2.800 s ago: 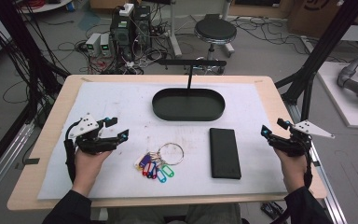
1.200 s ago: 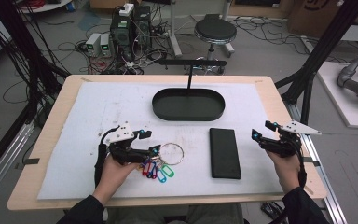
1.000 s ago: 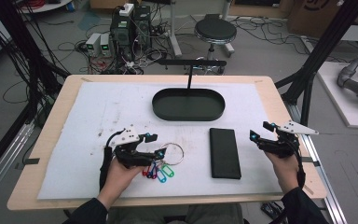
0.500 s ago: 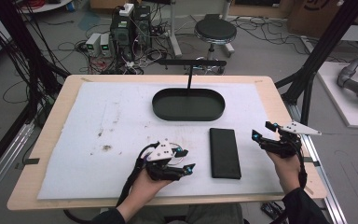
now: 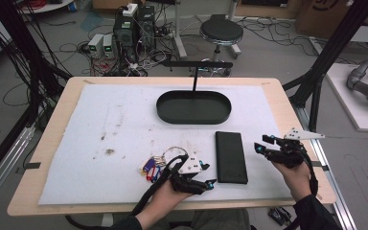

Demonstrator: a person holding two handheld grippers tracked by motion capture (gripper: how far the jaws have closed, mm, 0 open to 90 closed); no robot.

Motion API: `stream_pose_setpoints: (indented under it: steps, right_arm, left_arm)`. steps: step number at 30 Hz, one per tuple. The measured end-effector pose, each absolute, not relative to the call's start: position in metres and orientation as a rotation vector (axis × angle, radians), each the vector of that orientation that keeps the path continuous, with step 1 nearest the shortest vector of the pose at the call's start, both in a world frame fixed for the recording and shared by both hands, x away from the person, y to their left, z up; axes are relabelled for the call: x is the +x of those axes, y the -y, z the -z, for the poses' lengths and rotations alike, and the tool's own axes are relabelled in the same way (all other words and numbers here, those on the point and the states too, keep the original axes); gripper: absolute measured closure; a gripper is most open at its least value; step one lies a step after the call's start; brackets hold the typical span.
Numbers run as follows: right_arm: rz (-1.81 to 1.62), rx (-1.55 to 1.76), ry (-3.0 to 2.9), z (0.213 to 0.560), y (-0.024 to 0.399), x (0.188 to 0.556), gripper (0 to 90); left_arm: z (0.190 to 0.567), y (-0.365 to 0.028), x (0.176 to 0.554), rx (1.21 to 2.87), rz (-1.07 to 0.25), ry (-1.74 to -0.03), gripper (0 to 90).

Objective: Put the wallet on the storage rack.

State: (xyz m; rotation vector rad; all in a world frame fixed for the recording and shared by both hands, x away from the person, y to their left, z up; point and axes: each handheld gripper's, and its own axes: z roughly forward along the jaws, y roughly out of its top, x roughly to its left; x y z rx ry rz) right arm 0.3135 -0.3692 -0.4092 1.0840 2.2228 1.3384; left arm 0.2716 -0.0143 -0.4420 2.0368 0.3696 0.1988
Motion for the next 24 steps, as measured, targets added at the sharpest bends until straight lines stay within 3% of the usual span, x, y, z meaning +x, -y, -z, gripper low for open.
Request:
stream_pose_setpoints:
  steps: [7,11,15,24]
  right_arm:
    - [-1.343,0.942,-2.443,0.419,0.360,0.293,57.8]
    - [-1.247,0.855,-2.564,0.428,0.359,0.289,71.8]
    - [-1.172,0.827,-2.642,0.434,0.355,0.291,78.2]
    - [-1.136,0.770,-2.734,0.438,0.340,0.292,81.8]
  left_arm:
    - [0.439,0.008,0.277,2.010,-0.211,-0.396,43.8]
    - [0.433,-0.001,0.279,1.978,-0.229,-0.414,43.6]
    - [0.428,-0.013,0.282,1.949,-0.249,-0.438,43.0]
    - [0.422,-0.035,0.286,1.897,-0.293,-0.491,42.5]
